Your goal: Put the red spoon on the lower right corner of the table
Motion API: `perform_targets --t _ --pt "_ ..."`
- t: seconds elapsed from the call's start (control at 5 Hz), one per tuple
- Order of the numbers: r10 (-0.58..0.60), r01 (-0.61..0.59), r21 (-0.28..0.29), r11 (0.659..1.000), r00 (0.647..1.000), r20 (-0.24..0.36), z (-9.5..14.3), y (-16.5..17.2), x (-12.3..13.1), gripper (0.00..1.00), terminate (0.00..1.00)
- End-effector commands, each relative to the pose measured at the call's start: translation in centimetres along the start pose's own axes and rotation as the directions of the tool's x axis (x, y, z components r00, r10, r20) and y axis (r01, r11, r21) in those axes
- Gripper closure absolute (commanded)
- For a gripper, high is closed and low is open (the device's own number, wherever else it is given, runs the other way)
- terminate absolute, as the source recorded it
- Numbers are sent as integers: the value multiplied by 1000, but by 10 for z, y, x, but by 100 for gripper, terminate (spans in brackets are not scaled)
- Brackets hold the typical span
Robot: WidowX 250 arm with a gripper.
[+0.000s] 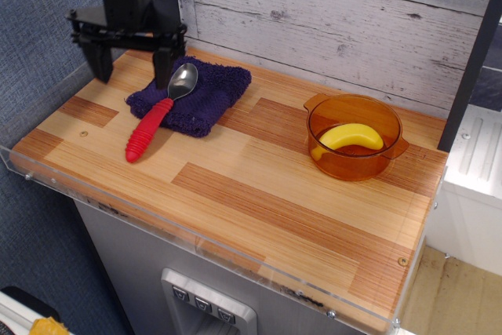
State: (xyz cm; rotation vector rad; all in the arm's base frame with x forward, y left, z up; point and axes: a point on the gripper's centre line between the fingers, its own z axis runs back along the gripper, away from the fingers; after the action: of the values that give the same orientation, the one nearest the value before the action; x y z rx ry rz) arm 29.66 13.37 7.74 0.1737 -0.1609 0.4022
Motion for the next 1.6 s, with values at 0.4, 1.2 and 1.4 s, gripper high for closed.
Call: perform_targets --t 0.4,1.2,1.4 --pt "-123 123 3 992 992 -24 -44 -8 -17 0 0" --pt "-179 178 -45 983 984 -20 -56 -5 -19 100 0" --pt "-183 183 -36 983 983 -19 -51 -3 -18 100 0"
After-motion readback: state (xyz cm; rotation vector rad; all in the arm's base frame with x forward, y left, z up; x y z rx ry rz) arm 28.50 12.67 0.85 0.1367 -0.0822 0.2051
